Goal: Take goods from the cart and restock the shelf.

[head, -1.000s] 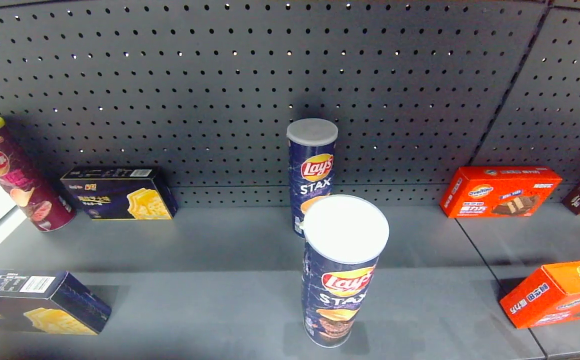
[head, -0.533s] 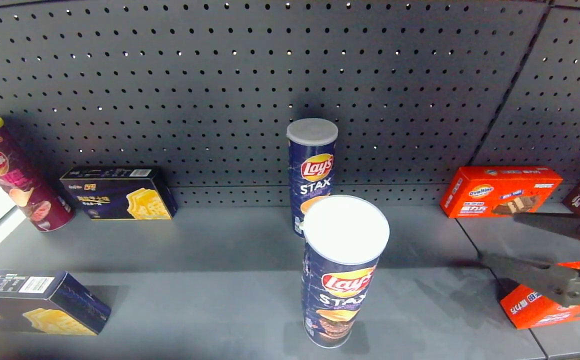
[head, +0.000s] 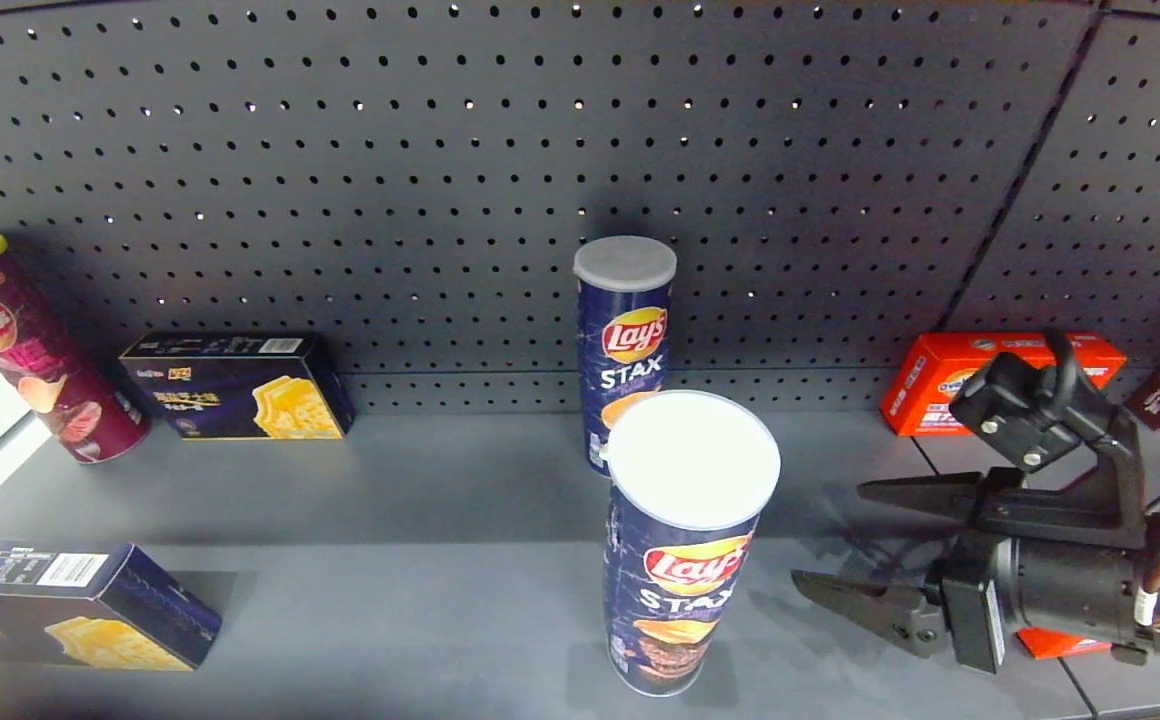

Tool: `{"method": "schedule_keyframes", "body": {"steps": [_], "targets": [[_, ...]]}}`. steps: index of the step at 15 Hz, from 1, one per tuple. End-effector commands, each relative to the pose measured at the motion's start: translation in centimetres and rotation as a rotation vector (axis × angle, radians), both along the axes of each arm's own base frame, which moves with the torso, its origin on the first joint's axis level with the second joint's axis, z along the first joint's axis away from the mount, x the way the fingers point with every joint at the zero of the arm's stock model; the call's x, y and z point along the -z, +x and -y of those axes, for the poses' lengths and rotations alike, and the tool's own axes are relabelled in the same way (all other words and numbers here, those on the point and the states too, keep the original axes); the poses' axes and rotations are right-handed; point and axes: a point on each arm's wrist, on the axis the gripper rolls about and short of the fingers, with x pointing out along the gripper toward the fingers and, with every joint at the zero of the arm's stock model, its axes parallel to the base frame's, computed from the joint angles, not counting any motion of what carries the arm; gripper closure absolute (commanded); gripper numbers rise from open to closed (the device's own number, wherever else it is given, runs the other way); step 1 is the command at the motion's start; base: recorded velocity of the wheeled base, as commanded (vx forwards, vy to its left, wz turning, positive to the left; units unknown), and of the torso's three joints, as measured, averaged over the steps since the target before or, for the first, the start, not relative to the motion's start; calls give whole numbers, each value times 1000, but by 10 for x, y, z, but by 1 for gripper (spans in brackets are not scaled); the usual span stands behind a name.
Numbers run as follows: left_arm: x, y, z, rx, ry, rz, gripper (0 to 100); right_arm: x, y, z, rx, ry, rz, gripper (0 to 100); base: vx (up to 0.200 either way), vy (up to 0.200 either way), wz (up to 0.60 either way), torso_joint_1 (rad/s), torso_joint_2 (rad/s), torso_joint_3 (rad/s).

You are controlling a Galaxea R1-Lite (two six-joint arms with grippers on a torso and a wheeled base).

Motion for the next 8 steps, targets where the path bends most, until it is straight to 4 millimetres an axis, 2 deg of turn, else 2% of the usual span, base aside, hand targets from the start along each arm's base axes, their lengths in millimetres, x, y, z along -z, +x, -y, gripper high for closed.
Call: {"method": "schedule_keyframes", "body": {"steps": [1, 5, 8], "targets": [[0, 0, 0, -2, -4, -4, 0, 7, 6, -7, -9, -21, -27, 0, 0, 0, 0, 0, 0, 0], [0, 0, 0, 1, -9, -4, 0, 6, 8, -9, -14, -18, -23, 0, 0, 0, 0, 0, 0, 0], [0, 0, 0, 3, -9, -4, 0, 10, 16, -19, -25, -30, -37, 0, 0, 0, 0, 0, 0, 0]]}}
